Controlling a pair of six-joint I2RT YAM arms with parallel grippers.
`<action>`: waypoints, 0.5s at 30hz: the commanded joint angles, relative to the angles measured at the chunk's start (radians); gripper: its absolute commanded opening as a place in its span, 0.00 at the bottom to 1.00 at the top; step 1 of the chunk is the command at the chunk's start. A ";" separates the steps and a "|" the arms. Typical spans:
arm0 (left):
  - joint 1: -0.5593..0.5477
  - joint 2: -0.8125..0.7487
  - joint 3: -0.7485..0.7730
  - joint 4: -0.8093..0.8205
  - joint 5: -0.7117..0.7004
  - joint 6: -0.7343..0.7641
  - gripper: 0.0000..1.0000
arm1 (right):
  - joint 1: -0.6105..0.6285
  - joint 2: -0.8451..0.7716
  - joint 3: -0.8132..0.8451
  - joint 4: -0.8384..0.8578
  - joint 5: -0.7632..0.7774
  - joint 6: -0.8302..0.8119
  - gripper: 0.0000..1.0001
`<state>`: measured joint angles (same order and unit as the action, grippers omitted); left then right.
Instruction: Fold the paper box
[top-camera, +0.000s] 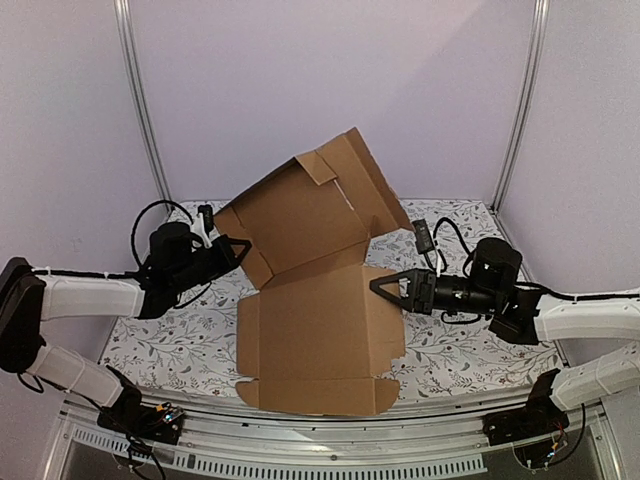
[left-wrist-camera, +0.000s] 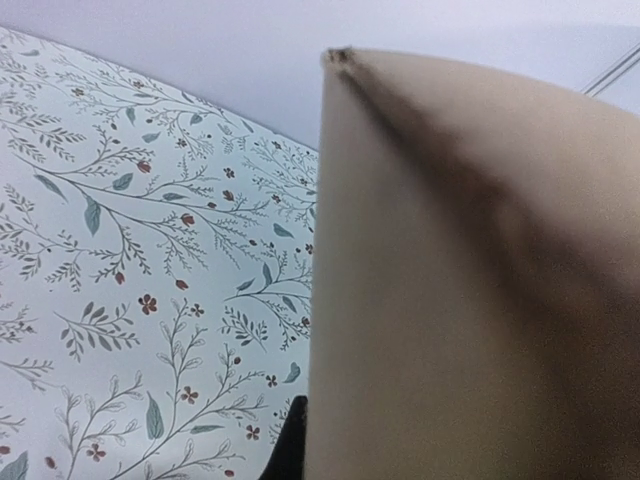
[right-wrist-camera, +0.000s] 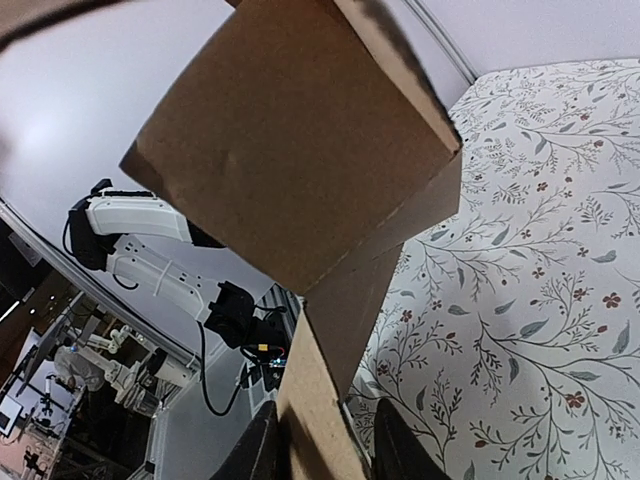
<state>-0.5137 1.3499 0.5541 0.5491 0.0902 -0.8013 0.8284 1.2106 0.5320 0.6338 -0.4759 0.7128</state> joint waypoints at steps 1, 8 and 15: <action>-0.025 -0.047 0.042 -0.055 0.007 0.049 0.00 | -0.023 -0.078 0.039 -0.299 0.086 -0.149 0.34; -0.026 -0.072 0.039 -0.139 -0.078 0.109 0.00 | -0.033 -0.209 0.102 -0.608 0.199 -0.348 0.46; -0.026 -0.081 0.038 -0.193 -0.133 0.148 0.00 | -0.035 -0.312 0.201 -0.882 0.324 -0.523 0.50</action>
<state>-0.5274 1.2919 0.5720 0.3977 0.0021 -0.6834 0.8017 0.9428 0.6670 -0.0269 -0.2577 0.3355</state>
